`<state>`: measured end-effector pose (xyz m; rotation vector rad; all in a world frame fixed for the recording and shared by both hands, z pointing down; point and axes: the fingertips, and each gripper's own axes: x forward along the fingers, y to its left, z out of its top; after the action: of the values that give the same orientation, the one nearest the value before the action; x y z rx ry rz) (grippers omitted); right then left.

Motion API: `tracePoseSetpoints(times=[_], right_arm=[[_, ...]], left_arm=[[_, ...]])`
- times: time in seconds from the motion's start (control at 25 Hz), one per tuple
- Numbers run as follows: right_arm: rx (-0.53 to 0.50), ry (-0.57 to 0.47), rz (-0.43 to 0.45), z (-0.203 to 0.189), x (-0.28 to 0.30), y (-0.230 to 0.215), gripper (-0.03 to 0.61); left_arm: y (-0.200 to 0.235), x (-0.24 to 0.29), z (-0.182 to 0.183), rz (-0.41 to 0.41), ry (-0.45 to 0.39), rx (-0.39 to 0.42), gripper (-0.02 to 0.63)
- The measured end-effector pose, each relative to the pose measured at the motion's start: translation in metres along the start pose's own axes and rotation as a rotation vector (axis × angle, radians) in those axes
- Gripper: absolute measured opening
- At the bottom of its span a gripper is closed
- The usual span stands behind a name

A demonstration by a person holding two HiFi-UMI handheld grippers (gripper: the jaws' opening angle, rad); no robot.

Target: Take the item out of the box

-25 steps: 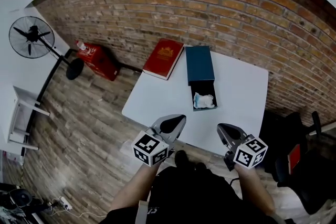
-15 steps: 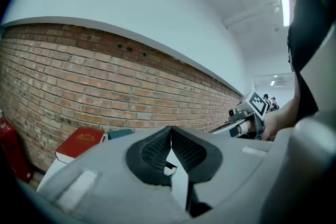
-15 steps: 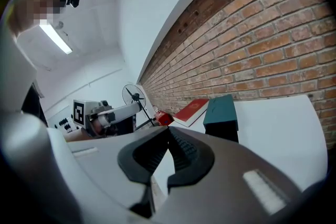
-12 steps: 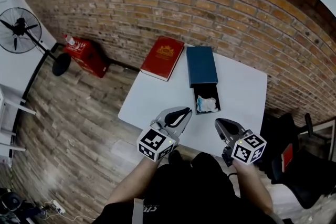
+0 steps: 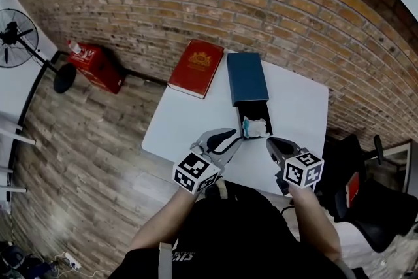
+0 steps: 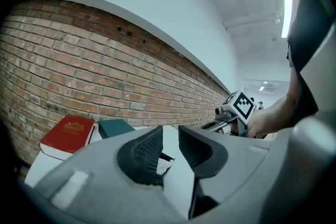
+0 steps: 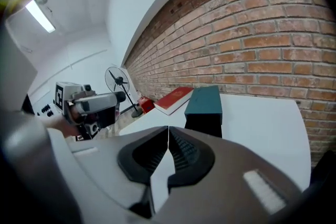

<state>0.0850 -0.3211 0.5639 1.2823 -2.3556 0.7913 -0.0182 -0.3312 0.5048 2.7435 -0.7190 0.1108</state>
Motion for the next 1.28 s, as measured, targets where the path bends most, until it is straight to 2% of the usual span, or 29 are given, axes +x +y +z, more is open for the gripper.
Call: tracePoseSetpoints(times=[0.32,0.56,0.92,1.28], right_arm=[[-0.055,0.138,-0.075,-0.013,0.048,-0.044,0.099],[-0.092,0.227,-0.075,-0.024,0.069,-0.067,0.148],[-0.151,0.353,-0.05,-0.052,0.096,-0.089,0.237],[-0.29,0.475,-0.026,-0.071,0.112,-0.093,0.24]], left_arm=[[0.039,0.019,-0.015,0.051,0.067,-0.062,0.078],[0.063,0.033,-0.024,0.077,0.087,-0.105,0.064],[0.087,0.044,-0.028,0.102,0.073,-0.156,0.037],[0.098,0.053,-0.034,0.108,0.072,-0.194,0.02]])
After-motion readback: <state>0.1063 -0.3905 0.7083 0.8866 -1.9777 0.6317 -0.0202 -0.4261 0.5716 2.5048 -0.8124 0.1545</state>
